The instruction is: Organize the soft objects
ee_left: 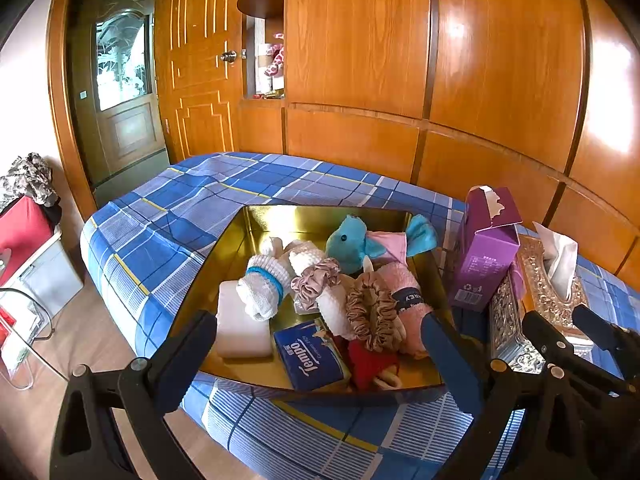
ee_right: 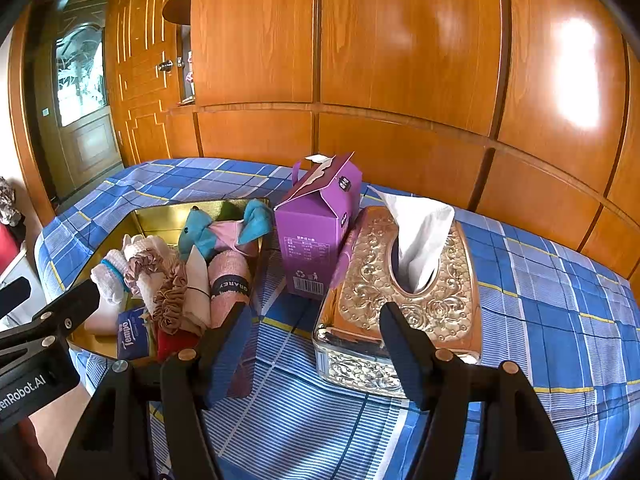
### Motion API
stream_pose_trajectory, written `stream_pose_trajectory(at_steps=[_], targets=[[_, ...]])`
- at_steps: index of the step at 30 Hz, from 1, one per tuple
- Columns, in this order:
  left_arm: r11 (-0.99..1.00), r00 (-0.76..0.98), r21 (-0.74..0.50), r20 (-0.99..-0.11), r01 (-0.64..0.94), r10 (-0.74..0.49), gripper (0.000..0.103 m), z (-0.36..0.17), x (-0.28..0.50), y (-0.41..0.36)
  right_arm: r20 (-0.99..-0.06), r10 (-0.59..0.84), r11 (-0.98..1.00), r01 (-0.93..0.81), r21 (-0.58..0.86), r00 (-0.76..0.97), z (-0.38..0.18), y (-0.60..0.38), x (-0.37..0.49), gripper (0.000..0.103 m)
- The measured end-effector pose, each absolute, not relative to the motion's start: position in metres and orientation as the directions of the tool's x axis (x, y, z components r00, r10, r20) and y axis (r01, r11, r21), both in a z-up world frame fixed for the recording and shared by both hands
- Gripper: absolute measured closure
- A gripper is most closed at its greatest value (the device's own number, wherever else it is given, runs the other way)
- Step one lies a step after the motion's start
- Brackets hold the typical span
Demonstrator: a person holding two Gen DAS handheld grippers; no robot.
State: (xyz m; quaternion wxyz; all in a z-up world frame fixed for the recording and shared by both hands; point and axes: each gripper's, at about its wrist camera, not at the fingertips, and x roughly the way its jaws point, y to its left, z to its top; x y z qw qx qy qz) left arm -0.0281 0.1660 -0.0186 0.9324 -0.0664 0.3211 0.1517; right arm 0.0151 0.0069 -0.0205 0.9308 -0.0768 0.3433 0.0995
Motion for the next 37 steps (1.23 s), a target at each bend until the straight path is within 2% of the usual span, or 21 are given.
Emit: stream_pose_trajectory(at_steps=[28,32,37], targets=[[0.952,0.747,-0.002,-0.621,-0.305,0.238,0.0,-0.0195,-0.0291,0.1627,-0.655,0.122,0.97,-0.229,-0.079,0.745,-0.0212,0.0052,0.0138,0.036],[0.952,0.769,-0.022,-0.595,-0.306,0.234,0.0,-0.0196,-0.0345,0.1643,-0.653,0.119,0.97,-0.228,-0.084,0.748,-0.021,0.0051,0.0133,0.036],[0.956,0.767,-0.046,-0.608,-0.291,0.204,0.0,-0.0192,-0.0324,0.1672,-0.623,0.125,0.974,-0.216,-0.072,0.772,-0.0137,-0.002,0.01,0.036]])
